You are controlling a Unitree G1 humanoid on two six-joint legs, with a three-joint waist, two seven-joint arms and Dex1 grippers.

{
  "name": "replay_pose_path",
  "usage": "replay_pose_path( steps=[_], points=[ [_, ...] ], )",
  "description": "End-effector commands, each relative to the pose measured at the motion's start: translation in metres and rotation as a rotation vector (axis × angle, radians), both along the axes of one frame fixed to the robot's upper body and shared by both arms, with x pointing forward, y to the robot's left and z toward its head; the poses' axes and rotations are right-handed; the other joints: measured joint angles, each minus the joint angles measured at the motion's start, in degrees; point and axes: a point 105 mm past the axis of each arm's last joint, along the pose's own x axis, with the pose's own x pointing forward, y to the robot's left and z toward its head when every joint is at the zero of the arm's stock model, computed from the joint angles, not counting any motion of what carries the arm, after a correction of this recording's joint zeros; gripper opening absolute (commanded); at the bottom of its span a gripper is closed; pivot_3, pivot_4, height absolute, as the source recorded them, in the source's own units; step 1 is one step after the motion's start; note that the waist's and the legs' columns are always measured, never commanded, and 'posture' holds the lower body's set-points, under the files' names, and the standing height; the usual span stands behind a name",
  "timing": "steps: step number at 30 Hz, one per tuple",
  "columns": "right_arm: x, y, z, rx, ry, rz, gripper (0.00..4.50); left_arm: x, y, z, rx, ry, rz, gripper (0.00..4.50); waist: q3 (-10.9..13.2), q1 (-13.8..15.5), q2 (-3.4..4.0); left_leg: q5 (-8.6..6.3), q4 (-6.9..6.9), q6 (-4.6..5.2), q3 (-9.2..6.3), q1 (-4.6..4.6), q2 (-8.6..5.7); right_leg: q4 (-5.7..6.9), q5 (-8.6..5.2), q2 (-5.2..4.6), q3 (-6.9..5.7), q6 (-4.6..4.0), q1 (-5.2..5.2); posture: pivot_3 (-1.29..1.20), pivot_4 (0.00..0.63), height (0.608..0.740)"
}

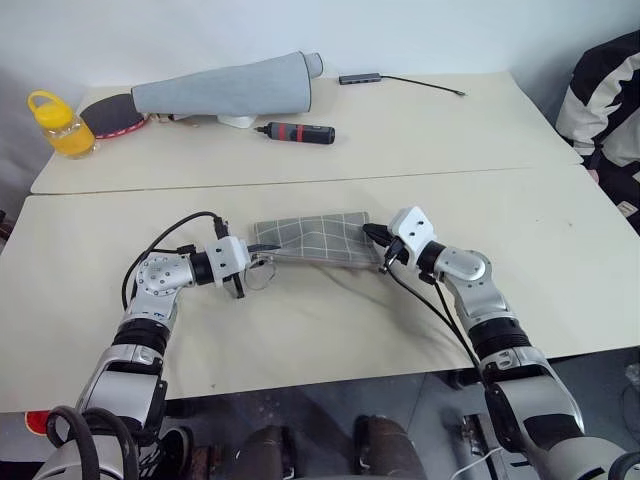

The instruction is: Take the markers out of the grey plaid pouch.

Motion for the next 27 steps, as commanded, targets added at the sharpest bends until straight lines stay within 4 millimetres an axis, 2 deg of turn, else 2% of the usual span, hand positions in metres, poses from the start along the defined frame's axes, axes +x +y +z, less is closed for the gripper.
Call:
replay_pose_path(
  steps=[1,4,6,11,14,19,27],
  points=[
    [-0.008,-0.004,0.027,0.032,-0.076,0.038,1.27,0.0,-0.001,0.012,-0.059,-0.027,0.039,0.0,0.0,0.1,0.0,0.0,0.01,0.0,-0.01,-0.01,0.0,0.0,0.0,0.0,0.0,0.0,0.0,0.0,0.15,0.74],
    [-0.032,0.0,0.053,-0.002,-0.16,0.15,2.29,-0.006,-0.013,0.014,-0.103,0.008,0.1,0.0,0.0,0.3,0.0,-0.01,0.01,0.01,-0.1,-0.02,-0.02,0.01,0.01,-0.04,0.01,0.01,0.01,0.0,0.15,0.74],
    [-0.052,0.007,0.056,-0.094,-0.219,0.227,2.8,-0.013,-0.022,0.013,-0.091,0.024,0.133,0.0,0.0,0.5,0.01,-0.02,0.01,0.02,-0.14,-0.07,-0.04,0.02,0.01,-0.05,0.0,0.02,0.0,0.0,0.15,0.74],
    [-0.082,0.027,0.036,-0.326,-0.308,0.328,2.8,-0.027,-0.038,0.021,-0.105,0.047,0.178,0.0,0.0,1.2,0.0,-0.01,0.03,0.01,-0.11,-0.04,-0.01,-0.02,0.01,-0.03,0.01,0.02,0.02,0.0,0.15,0.74],
    [-0.073,0.032,0.013,-0.466,-0.382,0.249,2.8,-0.03,-0.043,0.033,-0.128,0.05,0.201,0.0,0.0,1.5,0.0,0.04,0.07,-0.01,-0.03,-0.03,0.0,-0.02,0.01,-0.03,0.08,0.01,0.02,0.0,0.15,0.74],
    [-0.056,0.028,0.016,-0.536,-0.489,0.142,2.8,-0.038,-0.05,0.035,-0.127,0.073,0.205,0.0,0.0,1.6,0.0,0.07,0.11,-0.03,0.0,-0.03,-0.01,-0.03,0.0,-0.04,0.13,0.01,0.01,0.0,0.15,0.74],
    [-0.062,0.034,0.028,-0.462,-0.555,0.16,2.8,-0.034,-0.05,0.028,-0.125,0.094,0.269,0.0,0.0,1.6,-0.01,0.07,0.07,-0.03,-0.07,-0.05,-0.01,-0.05,0.0,-0.03,0.06,0.01,0.02,0.0,0.15,0.74]
  ],
)
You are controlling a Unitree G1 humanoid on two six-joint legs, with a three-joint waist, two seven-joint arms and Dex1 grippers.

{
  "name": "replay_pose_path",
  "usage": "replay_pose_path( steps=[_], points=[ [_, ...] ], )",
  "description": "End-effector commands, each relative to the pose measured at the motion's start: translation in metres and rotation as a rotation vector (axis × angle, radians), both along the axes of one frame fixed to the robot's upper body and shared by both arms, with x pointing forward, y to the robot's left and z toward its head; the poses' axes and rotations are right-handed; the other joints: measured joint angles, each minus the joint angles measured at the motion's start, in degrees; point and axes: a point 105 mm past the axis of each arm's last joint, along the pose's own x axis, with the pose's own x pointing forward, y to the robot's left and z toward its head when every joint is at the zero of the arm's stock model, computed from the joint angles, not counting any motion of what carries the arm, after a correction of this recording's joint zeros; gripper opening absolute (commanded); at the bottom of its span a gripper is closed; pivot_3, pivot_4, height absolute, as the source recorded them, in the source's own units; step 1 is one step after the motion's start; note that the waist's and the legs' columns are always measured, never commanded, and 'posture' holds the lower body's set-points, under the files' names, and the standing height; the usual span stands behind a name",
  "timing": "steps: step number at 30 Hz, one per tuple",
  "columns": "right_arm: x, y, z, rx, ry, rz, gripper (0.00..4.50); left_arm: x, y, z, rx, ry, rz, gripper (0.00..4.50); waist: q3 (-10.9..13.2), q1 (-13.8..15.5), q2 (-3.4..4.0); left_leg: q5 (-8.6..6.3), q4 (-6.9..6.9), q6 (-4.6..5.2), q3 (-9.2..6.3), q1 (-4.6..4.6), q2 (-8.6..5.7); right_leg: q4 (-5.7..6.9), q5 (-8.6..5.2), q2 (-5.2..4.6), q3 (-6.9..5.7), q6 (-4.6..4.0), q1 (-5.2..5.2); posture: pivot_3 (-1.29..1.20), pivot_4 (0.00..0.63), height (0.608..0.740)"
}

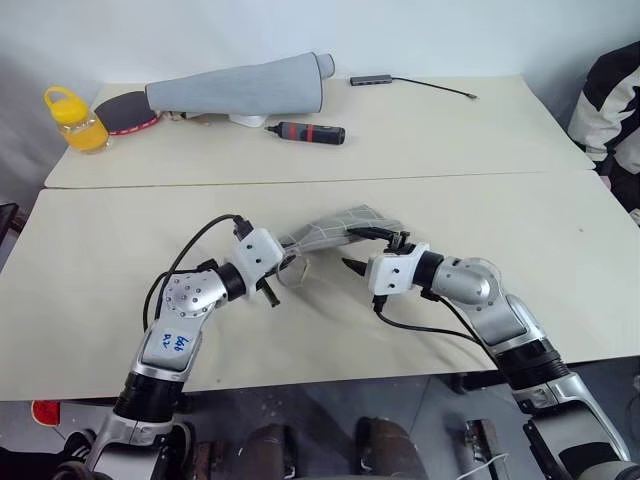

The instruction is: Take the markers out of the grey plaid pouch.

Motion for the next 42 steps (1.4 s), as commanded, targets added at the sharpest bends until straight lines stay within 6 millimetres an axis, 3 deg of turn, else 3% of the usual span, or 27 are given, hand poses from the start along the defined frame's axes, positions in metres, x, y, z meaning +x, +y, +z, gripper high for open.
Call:
replay_pose_path(
  steps=[1,10,13,19,20,27,35,42],
  points=[
    [-0.006,0.004,0.019,0.056,-0.07,0.046,2.8,-0.002,-0.005,0.009,-0.006,-0.051,0.008,0.0,0.0,0.0,0.0,0.0,0.0,0.0,0.0,0.0,0.0,0.0,0.0,0.0,0.0,0.0,0.0,0.0,0.15,0.74],
    [0.009,-0.003,0.009,-0.026,-0.115,-0.026,2.8,-0.008,-0.012,0.007,0.006,-0.039,-0.046,0.0,0.0,0.0,0.0,0.0,0.01,0.0,0.01,0.01,0.01,0.01,0.0,0.0,0.01,0.0,0.01,0.0,0.15,0.74],
    [0.01,0.0,0.011,-0.002,-0.1,-0.024,2.21,-0.007,-0.011,0.008,-0.012,-0.036,-0.035,0.0,0.0,-0.1,0.0,0.0,0.01,0.0,0.01,0.0,0.01,-0.01,0.0,0.0,0.01,0.0,0.01,0.0,0.15,0.74],
    [0.012,-0.003,0.012,0.022,-0.084,-0.029,0.18,-0.006,-0.006,0.016,-0.142,0.006,-0.015,0.0,0.0,0.0,0.0,0.01,0.02,0.01,0.0,0.0,0.0,0.0,0.0,-0.01,0.01,0.0,0.02,0.0,0.15,0.74],
    [0.013,-0.004,0.013,0.028,-0.082,-0.034,0.0,-0.006,-0.006,0.017,-0.164,0.02,-0.022,0.57,0.0,0.0,0.0,0.01,0.02,0.01,0.0,0.0,0.01,0.0,0.0,-0.01,0.01,0.0,0.02,0.0,0.15,0.74],
    [0.015,-0.013,0.021,0.117,-0.048,-0.019,0.0,-0.012,-0.007,0.022,-0.13,-0.039,-0.07,2.74,0.0,0.0,0.0,0.01,0.02,0.01,0.0,0.01,0.01,0.0,0.0,0.0,0.01,0.0,0.02,0.0,0.15,0.74],
    [0.014,-0.022,0.019,0.132,-0.019,0.023,0.0,-0.014,0.003,0.022,-0.036,-0.154,-0.089,2.74,0.0,-0.1,0.0,0.01,0.02,0.01,0.01,0.01,0.0,-0.02,0.0,-0.01,0.01,0.0,0.03,0.0,0.15,0.74],
    [0.014,-0.027,0.02,0.144,-0.012,0.019,0.0,-0.018,0.014,0.008,0.062,-0.195,-0.098,2.74,0.0,-0.1,0.0,0.01,0.01,0.01,0.01,0.02,0.01,-0.01,0.0,-0.01,0.01,0.0,0.02,0.0,0.15,0.74]
  ],
)
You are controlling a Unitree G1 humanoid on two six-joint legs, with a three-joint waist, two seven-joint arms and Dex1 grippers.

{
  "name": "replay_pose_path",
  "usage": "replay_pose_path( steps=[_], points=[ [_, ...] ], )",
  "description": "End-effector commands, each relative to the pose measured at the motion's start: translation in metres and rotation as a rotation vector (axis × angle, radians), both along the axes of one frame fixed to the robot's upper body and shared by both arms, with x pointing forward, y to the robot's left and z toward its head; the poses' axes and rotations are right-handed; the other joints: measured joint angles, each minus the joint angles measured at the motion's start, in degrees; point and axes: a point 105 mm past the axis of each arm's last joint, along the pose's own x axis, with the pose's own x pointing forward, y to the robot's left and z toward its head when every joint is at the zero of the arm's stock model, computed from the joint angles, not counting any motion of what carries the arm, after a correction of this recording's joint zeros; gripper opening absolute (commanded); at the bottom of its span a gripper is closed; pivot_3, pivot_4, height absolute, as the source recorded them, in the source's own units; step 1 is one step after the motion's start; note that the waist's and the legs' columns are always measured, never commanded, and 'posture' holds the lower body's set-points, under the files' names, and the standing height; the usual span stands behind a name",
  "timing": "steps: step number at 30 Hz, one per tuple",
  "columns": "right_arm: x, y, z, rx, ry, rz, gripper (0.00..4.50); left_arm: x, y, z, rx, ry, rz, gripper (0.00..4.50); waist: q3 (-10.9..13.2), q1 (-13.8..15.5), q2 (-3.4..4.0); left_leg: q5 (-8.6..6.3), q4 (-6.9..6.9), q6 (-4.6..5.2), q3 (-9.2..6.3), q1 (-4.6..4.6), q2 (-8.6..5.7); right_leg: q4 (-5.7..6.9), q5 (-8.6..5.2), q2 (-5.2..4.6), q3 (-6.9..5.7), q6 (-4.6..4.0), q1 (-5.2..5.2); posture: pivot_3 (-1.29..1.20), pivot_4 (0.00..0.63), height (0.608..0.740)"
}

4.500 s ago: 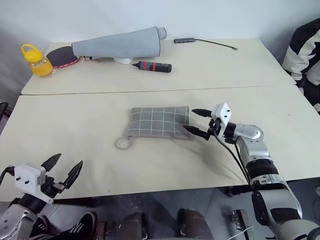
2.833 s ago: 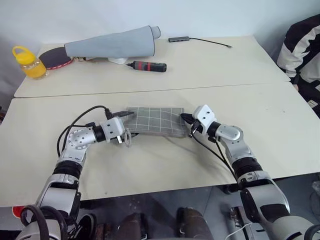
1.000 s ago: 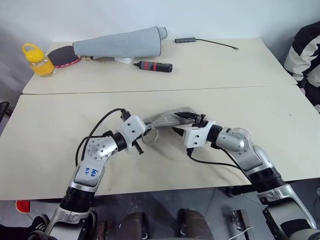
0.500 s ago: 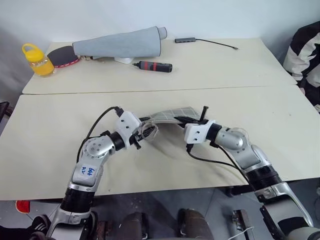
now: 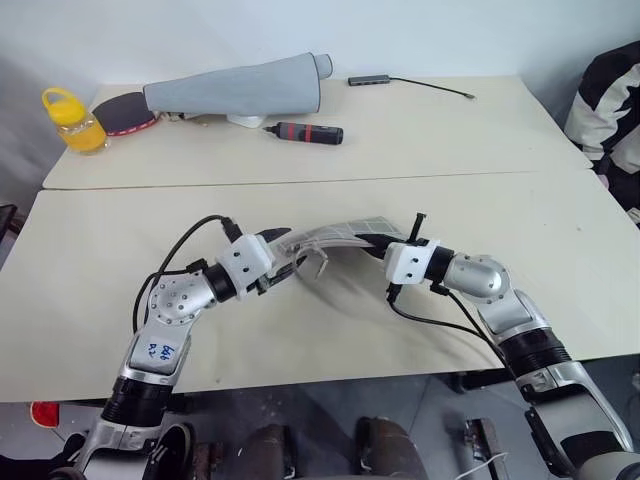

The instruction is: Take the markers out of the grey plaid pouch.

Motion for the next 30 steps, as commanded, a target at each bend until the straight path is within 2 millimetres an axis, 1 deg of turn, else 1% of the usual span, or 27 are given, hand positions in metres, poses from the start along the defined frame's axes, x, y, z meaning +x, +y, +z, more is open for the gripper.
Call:
replay_pose_path(
  steps=[1,7,11,15,19,22,28,29,30],
  points=[
    [0.0,-0.006,0.021,0.046,-0.059,-0.002,0.0,-0.005,0.004,-0.003,0.068,-0.053,-0.017,2.74,0.0,0.0,0.0,0.0,0.0,0.0,0.0,0.0,0.01,0.0,0.0,0.0,0.0,0.0,0.0,0.0,0.15,0.74],
    [0.002,-0.011,0.024,0.062,-0.056,-0.01,0.0,-0.004,0.008,0.001,0.066,-0.094,-0.016,2.74,0.0,0.1,0.0,0.0,0.02,0.01,-0.01,0.0,-0.01,0.01,0.0,-0.03,-0.01,0.0,0.01,0.0,0.15,0.74],
    [-0.001,-0.007,0.018,0.056,-0.038,0.012,0.0,0.003,-0.001,0.007,0.019,-0.118,-0.015,2.74,0.0,0.1,0.0,0.0,0.02,0.01,0.0,0.0,-0.01,0.02,0.0,-0.02,-0.02,0.0,0.01,0.0,0.15,0.74],
    [-0.003,-0.002,0.021,0.068,-0.038,0.024,0.0,0.004,-0.003,0.001,0.049,-0.115,-0.013,2.74,0.0,0.0,0.0,0.0,0.01,0.01,0.01,0.0,-0.02,0.03,0.0,-0.02,-0.02,0.0,0.01,0.0,0.15,0.74],
    [-0.006,0.001,0.021,0.073,-0.034,0.035,0.0,0.005,-0.005,-0.001,0.05,-0.107,-0.022,2.74,0.0,0.0,0.0,0.0,0.0,0.01,0.01,0.0,0.0,0.03,0.0,-0.01,-0.03,0.0,0.0,0.0,0.15,0.74],
    [-0.007,0.0,0.02,0.075,-0.028,0.04,0.0,0.007,-0.005,-0.005,0.07,-0.101,-0.013,2.14,0.0,0.0,0.0,0.0,0.0,0.01,0.0,0.0,0.0,0.03,0.0,-0.01,-0.03,0.0,0.0,0.0,0.15,0.74],
    [-0.011,0.001,0.017,0.067,-0.006,0.065,0.0,0.008,-0.006,-0.006,0.061,-0.092,-0.017,0.15,0.0,0.1,0.0,0.01,0.02,0.02,0.0,0.0,-0.02,0.02,0.0,-0.02,-0.03,0.0,0.01,0.0,0.15,0.74],
    [-0.011,0.002,0.017,0.068,-0.007,0.065,0.0,0.007,-0.007,-0.007,0.058,-0.087,-0.024,0.03,0.0,0.0,0.0,0.01,0.02,0.02,0.0,0.0,-0.01,0.02,0.0,-0.02,-0.03,0.0,0.01,0.0,0.15,0.74],
    [-0.01,0.002,0.017,0.068,-0.012,0.063,0.0,0.007,-0.007,-0.007,0.058,-0.086,-0.027,0.03,0.0,0.0,0.0,0.01,0.02,0.02,0.0,0.0,-0.01,0.02,0.0,-0.01,-0.03,0.0,0.01,0.0,0.15,0.74]
  ],
)
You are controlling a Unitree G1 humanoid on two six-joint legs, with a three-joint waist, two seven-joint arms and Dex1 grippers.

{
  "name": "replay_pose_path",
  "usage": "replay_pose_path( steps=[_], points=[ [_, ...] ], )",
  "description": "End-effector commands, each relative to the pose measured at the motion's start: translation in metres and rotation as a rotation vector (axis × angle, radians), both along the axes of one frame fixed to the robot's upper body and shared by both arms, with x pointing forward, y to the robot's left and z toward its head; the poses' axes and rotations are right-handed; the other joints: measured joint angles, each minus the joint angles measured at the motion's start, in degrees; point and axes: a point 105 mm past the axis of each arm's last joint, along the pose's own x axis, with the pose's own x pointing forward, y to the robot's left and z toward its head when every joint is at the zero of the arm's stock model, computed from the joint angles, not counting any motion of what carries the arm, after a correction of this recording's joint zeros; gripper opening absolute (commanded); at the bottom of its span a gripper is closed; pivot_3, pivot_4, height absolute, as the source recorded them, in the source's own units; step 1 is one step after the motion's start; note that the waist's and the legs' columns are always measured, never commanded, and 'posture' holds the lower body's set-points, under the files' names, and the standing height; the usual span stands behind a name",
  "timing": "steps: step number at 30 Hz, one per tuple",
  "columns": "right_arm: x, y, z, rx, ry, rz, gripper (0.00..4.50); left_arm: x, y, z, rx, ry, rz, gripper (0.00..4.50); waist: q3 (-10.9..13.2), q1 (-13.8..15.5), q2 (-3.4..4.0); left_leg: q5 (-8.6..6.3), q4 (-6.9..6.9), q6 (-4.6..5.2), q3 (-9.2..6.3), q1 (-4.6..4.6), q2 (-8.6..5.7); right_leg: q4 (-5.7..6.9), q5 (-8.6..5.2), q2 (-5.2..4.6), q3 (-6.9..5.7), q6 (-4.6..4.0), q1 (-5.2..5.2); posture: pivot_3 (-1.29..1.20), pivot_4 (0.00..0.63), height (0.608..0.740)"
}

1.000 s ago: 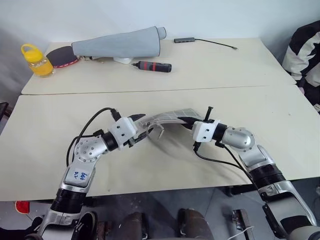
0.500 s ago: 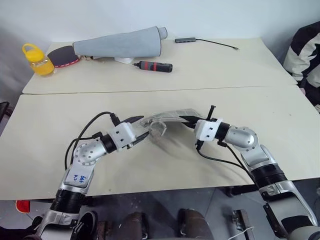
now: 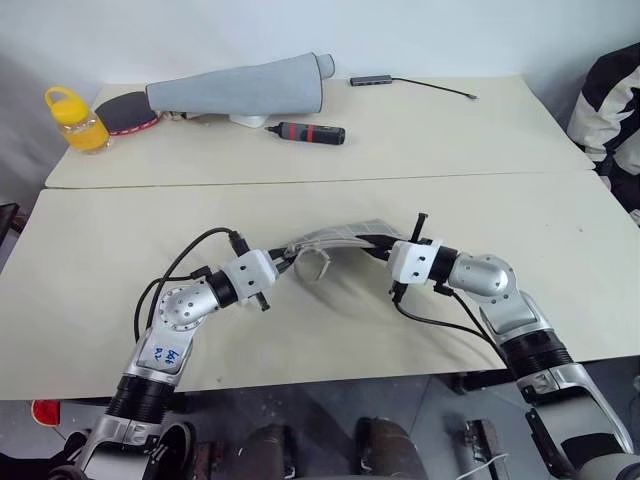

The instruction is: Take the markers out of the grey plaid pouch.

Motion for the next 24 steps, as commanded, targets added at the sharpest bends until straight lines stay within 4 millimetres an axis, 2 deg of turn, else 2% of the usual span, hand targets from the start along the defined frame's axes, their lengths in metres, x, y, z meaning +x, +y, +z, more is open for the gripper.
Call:
replay_pose_path(
  steps=[1,3,8,11,15,19,22,24],
  points=[
    [-0.004,0.002,0.017,0.038,-0.063,0.018,0.0,-0.003,-0.007,0.009,-0.011,-0.038,-0.033,0.03,0.0,0.0,0.0,0.0,0.0,0.0,0.0,0.0,0.0,0.0,0.0,0.0,0.0,0.0,0.0,0.0,0.15,0.74],
    [-0.003,0.002,0.021,0.072,-0.034,0.021,0.0,-0.002,-0.007,0.01,-0.005,-0.049,-0.026,0.03,0.0,0.0,0.0,0.0,0.0,0.0,0.0,0.0,0.0,0.0,0.0,0.0,0.0,0.0,0.0,0.0,0.15,0.74],
    [-0.001,-0.002,0.03,0.054,-0.049,0.018,1.55,0.003,-0.005,0.016,0.011,-0.093,0.013,0.0,0.0,0.0,0.0,0.0,0.01,0.0,0.0,0.0,-0.01,0.0,0.0,0.0,0.0,0.0,0.0,0.0,0.15,0.74],
    [-0.003,-0.013,0.044,0.168,0.067,0.003,2.57,0.005,-0.006,0.021,0.056,-0.159,0.03,0.0,0.0,0.1,0.0,0.0,0.02,0.0,-0.01,-0.01,0.0,0.01,0.0,0.0,0.0,0.0,0.0,0.0,0.15,0.74],
    [-0.023,-0.026,0.066,0.398,0.383,0.08,2.57,0.007,-0.006,0.025,0.106,-0.236,0.056,0.0,0.0,0.4,0.0,-0.02,0.02,0.03,-0.09,-0.02,-0.01,0.01,0.0,-0.02,-0.04,0.0,0.03,0.0,0.15,0.74],
    [-0.046,-0.034,0.073,0.509,0.65,0.134,2.57,0.005,-0.012,0.019,0.156,-0.257,0.029,0.0,0.0,0.7,0.0,-0.04,0.01,0.07,-0.1,-0.02,-0.01,-0.03,0.0,-0.06,-0.06,0.0,0.03,0.0,0.15,0.74],
    [-0.069,-0.03,0.05,0.507,0.931,0.137,2.57,0.002,-0.02,0.006,0.155,-0.225,0.002,0.0,0.0,1.3,0.0,-0.05,0.01,0.08,-0.09,-0.02,0.0,-0.05,0.0,-0.09,-0.06,0.0,0.03,0.0,0.15,0.74],
    [-0.079,-0.025,0.032,0.49,1.036,0.097,2.57,0.0,-0.024,0.001,0.137,-0.203,-0.007,0.0,0.0,1.5,0.0,-0.07,0.01,0.08,-0.1,-0.01,0.02,-0.06,0.0,-0.11,-0.07,-0.01,0.03,0.0,0.15,0.74]
  ],
)
